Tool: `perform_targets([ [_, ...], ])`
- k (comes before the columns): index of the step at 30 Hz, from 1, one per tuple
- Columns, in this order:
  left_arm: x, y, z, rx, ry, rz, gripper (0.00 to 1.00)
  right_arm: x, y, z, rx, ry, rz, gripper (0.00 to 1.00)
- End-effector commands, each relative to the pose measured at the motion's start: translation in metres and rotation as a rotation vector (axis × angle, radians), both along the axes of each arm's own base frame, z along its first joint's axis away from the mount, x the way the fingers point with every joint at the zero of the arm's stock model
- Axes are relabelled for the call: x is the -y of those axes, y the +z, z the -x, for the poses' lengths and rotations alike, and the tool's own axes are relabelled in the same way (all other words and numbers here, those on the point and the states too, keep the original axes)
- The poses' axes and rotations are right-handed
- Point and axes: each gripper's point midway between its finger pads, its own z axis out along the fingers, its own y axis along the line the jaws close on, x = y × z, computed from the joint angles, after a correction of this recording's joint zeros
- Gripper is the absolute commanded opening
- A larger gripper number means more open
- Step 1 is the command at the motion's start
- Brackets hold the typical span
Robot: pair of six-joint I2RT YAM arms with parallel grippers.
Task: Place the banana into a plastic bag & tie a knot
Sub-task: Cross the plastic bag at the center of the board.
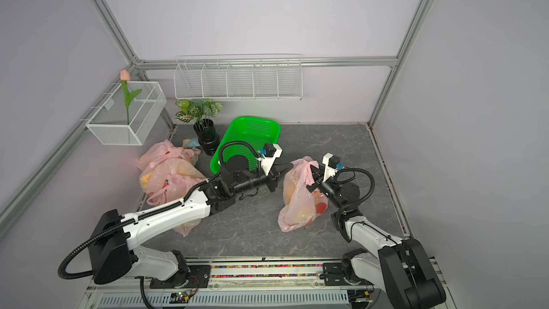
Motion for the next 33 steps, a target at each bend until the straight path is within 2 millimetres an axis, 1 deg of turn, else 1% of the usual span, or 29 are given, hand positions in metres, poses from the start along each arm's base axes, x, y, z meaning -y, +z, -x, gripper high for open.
perform_targets([
  [1, 0.006, -0.035, -0.016, -0.041, 0.018, -0.135, 0.04, 0.001, 0.005, 0.007, 0.041, 0.013, 0.006, 0.06],
  [4, 0.014, -0.046, -0.018, -0.054, 0.001, -0.16, 0.02, 0.0, 0.004, 0.006, 0.04, 0.017, 0.004, 0.07],
  [9, 0.021, -0.065, -0.014, -0.064, -0.052, -0.198, 0.01, -0.001, 0.007, 0.008, 0.041, 0.028, -0.004, 0.07],
  [13, 0.028, -0.077, 0.001, -0.081, -0.156, -0.217, 0.02, -0.002, 0.008, 0.007, 0.04, 0.035, -0.017, 0.06],
  [14, 0.029, -0.078, 0.004, -0.085, -0.173, -0.21, 0.03, -0.002, 0.008, 0.008, 0.037, 0.039, -0.02, 0.07],
  [16, 0.03, -0.078, 0.008, -0.084, -0.189, -0.183, 0.08, -0.002, 0.009, 0.007, 0.036, 0.042, -0.023, 0.07],
  [19, 0.032, -0.078, 0.007, -0.093, -0.188, -0.158, 0.14, -0.004, 0.008, 0.006, 0.031, 0.049, -0.023, 0.07],
  [25, 0.04, -0.073, 0.008, -0.106, -0.208, -0.115, 0.21, -0.007, 0.001, 0.006, 0.01, 0.069, -0.021, 0.07],
  [27, 0.042, -0.076, 0.009, -0.113, -0.212, -0.114, 0.23, -0.007, -0.001, 0.006, 0.002, 0.073, -0.023, 0.07],
  [31, 0.039, -0.077, 0.003, -0.104, -0.172, -0.112, 0.25, -0.009, -0.002, 0.007, -0.003, 0.089, -0.019, 0.07],
  [33, 0.036, -0.073, 0.0, -0.09, -0.152, -0.109, 0.26, -0.011, -0.004, 0.008, -0.007, 0.097, -0.007, 0.07],
])
